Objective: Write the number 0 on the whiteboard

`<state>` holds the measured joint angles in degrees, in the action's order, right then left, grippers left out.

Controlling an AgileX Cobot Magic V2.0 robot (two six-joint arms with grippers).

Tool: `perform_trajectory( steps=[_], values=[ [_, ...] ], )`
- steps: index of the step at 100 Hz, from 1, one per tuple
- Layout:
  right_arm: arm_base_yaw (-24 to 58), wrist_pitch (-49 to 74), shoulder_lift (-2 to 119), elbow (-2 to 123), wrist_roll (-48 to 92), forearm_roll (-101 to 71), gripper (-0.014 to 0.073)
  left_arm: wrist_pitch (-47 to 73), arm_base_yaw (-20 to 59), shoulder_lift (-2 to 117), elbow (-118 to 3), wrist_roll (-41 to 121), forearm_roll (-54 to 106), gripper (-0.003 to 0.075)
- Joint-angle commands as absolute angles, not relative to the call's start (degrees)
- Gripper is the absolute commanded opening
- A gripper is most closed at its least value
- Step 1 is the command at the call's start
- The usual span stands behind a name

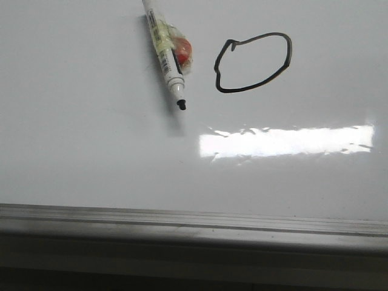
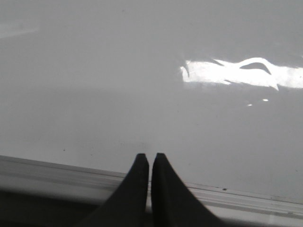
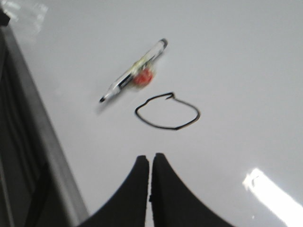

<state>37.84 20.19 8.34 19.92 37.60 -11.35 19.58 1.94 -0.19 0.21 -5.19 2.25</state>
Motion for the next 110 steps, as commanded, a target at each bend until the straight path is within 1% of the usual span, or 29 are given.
perform_trajectory(
  steps=[1,7,12,22,29,39,51,76,110],
  values=[
    [37.51,2.21,9.8,16.79,37.31,-14.66,-0.004,17.56,1.97,-1.82,1.99,-5.18,3.05,-0.002],
    [37.51,-4.42,9.8,12.94,34.18,-15.69,-0.004,17.56,1.97,-1.82,1.99,-5.18,3.05,-0.002],
    [37.19,-6.89,9.8,10.18,27.44,-12.44,-0.004,17.56,1.97,-1.82,1.99,-5.18,3.05,-0.002],
    [33.92,-5.1,9.8,5.58,4.82,0.0,-0.004,17.56,1.97,-1.82,1.99,-5.18,3.05,-0.002],
    [30.23,-3.09,9.8,3.11,-2.84,6.99,-0.004,17.56,1.97,-1.82,1.99,-5.18,3.05,-0.002],
    [25.02,-2.4,9.14,0.96,-3.06,7.31,-0.004,17.56,1.97,-1.82,1.99,-5.18,3.05,-0.002],
    [21.51,-2.25,7.38,-1.52,-3.06,7.31,-0.004,17.56,1.97,-1.82,1.99,-5.18,3.05,-0.002],
    [21.23,15.16,2.67,-1.34,-3.06,7.31,-0.004,17.56,1.97,-1.82,1.99,-5.18,3.05,-0.002],
    [21.14,16.76,-0.52,-1.45,-3.06,7.41,-0.004,17.56,1.97,-1.82,1.99,-5.18,3.05,-0.002]
  ],
)
